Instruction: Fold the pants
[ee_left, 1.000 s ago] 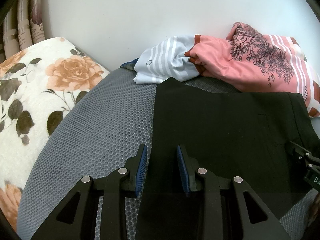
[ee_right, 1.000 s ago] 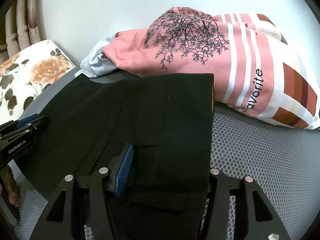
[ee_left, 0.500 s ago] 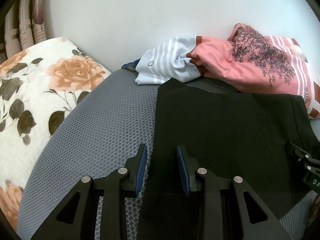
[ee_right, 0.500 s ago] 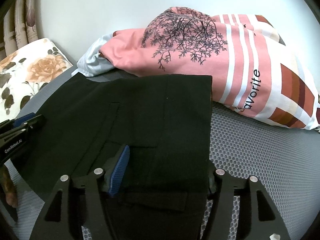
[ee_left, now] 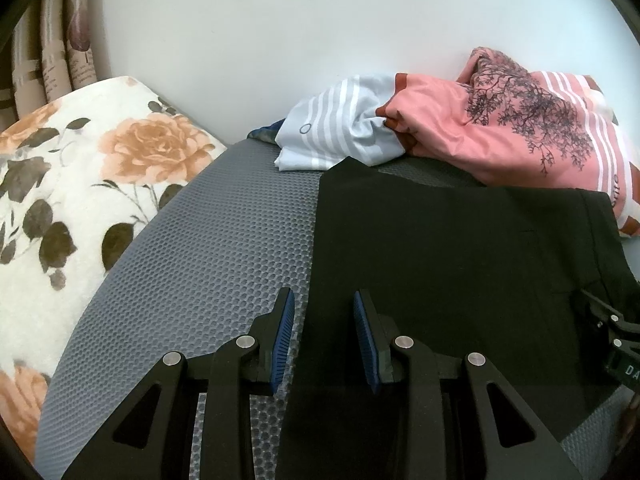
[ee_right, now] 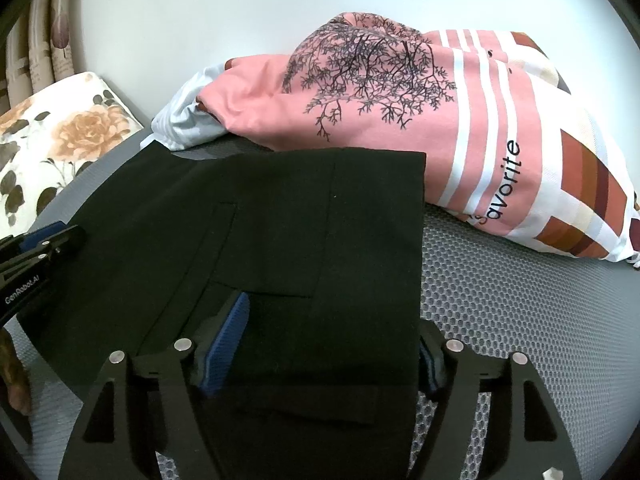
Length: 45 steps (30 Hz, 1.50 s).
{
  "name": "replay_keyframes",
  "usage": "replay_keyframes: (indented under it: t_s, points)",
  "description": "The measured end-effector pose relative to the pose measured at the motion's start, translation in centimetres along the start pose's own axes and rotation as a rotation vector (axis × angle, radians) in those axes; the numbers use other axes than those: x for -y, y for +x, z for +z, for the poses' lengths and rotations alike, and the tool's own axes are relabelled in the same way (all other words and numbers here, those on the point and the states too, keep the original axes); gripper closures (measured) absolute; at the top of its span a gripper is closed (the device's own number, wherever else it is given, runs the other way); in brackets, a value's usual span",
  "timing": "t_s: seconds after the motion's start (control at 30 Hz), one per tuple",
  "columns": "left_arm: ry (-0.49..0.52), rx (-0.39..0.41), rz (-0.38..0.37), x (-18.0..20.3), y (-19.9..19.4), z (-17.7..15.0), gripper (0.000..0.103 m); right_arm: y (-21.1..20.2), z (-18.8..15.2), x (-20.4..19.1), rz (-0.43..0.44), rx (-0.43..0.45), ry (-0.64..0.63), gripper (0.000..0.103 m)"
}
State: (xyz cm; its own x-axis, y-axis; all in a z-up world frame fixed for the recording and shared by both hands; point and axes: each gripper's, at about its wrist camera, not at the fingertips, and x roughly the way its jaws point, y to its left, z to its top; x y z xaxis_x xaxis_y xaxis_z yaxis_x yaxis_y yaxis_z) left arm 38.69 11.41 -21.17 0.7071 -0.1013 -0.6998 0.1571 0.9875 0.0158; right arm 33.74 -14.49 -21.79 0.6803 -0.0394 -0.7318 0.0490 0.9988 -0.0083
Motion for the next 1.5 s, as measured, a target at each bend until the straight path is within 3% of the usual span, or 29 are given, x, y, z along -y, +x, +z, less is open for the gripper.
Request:
replay_keyframes:
  t_s: [1.1, 1.2, 1.27, 1.33, 1.5]
  points:
    - [0.021, 0.01, 0.048, 0.2, -0.1, 0.1, 0.068, 0.3, 0.1, -0.1, -0.018, -0.003, -0.006, 0.017]
    - [0.022, 0.011, 0.061, 0.3, -0.2, -0.1, 0.055, 0.3, 0.1, -0.1, -0.014, -0.007, -0.008, 0.012]
    - [0.015, 0.034, 0.062, 0.3, -0.6, -0.2, 0.035, 0.2, 0.1, 0.0, -0.016, -0.001, -0.004, 0.01]
    - [-0.006, 0.079, 0.078, -0.1, -1.5, -0.3, 0.025, -0.3, 0.0, 0.2, -0.018, 0.025, 0.009, 0.009]
    - [-0.021, 0.138, 0.186, -0.5, -3.9, -0.7, 0.012, -4.3, -1.0, 0.9, -0.007, 0.165, 0.052, 0.009]
